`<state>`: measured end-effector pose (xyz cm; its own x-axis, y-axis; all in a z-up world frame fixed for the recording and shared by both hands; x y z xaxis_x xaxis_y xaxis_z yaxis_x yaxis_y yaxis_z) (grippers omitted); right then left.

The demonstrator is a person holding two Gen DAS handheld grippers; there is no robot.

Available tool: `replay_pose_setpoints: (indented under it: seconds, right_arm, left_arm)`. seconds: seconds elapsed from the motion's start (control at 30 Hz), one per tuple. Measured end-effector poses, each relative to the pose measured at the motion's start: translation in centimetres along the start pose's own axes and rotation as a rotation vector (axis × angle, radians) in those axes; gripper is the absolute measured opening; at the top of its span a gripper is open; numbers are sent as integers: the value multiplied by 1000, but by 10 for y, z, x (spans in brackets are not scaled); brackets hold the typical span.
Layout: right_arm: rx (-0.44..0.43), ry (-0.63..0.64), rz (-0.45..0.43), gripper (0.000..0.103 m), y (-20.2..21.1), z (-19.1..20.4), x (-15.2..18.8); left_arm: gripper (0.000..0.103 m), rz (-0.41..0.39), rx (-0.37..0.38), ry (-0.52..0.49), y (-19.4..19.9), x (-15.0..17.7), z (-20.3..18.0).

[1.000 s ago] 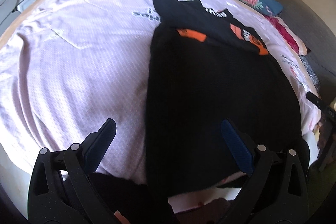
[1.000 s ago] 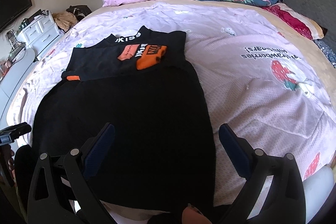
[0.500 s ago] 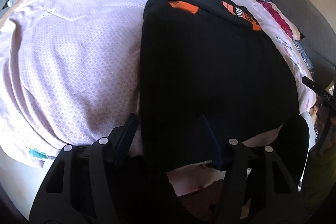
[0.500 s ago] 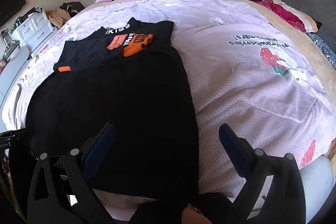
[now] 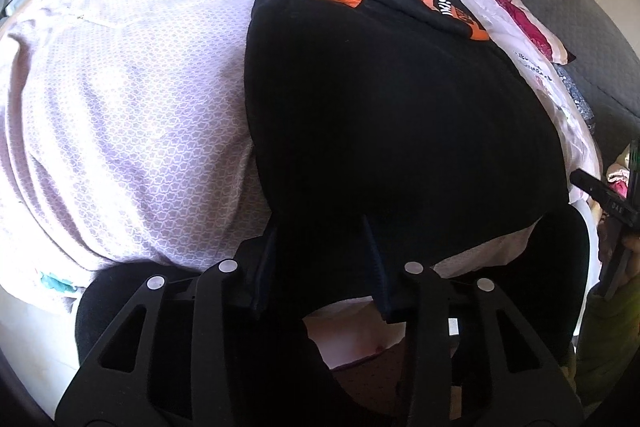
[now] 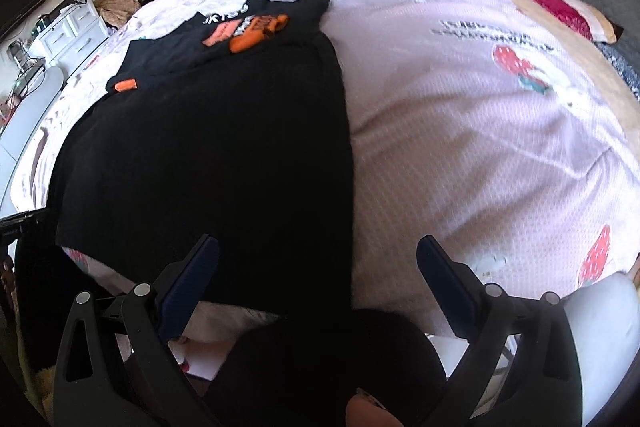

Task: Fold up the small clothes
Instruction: 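Move both grippers down to the hem of the black shirt, then grasp the shirt hem with both grippers and lift it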

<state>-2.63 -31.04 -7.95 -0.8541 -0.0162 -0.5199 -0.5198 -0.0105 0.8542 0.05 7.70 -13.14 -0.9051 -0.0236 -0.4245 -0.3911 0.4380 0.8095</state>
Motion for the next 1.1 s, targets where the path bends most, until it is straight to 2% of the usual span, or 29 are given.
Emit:
replay_pose_setpoints:
  seconds: [0.07,0.13,0.2,0.37,0.43,0.5,0.57,0.67,0.9,1.1]
  right_arm:
    - [-18,6,12,97,-1,-1,5]
    - [-18,25,25,75,-3,0,9]
    - [-23,43,53,71,-8,4,14]
    - [5,109,77,42,-18,13,25]
    - [15,130,59,22,-13,17,24]
    - [41,157,34,12,-9,18,23]
    - [44,162,21,10,-5,16,21]
    - [20,147,-9,9,3,15,18]
    - [-75,81,-185,9,50,16,-17]
    - [-93,-4,-334,9,76,10,-56]
  left_arm:
    - [31,3,-5,5,-1,0,3]
    - [31,4,-3,17,-2,0,6]
    - [31,1,-1,25,-2,0,7]
    - [31,-3,-8,26,-2,0,8]
    - [24,-8,-16,24,-1,0,9]
    - [15,-17,-19,27,1,-2,10]
    - [5,-38,-1,37,7,-4,10]
    - [3,-90,16,30,23,-10,8]
    - [3,-197,60,4,59,-31,-3]
    - [3,-286,82,15,79,-53,-7]
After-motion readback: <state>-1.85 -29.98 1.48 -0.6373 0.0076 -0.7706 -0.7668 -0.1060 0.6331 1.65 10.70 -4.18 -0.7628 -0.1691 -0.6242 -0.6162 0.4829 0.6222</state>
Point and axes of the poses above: each gripper's, at about its wrist camera, not at the fingertips, and y roughly against the way its jaws point, z to its left, x to its underside, the point moved 6 cm from there along -y, roughly the way its jaws point, and after that the axes turned 9 degrees about x, right-handed, at the moved point
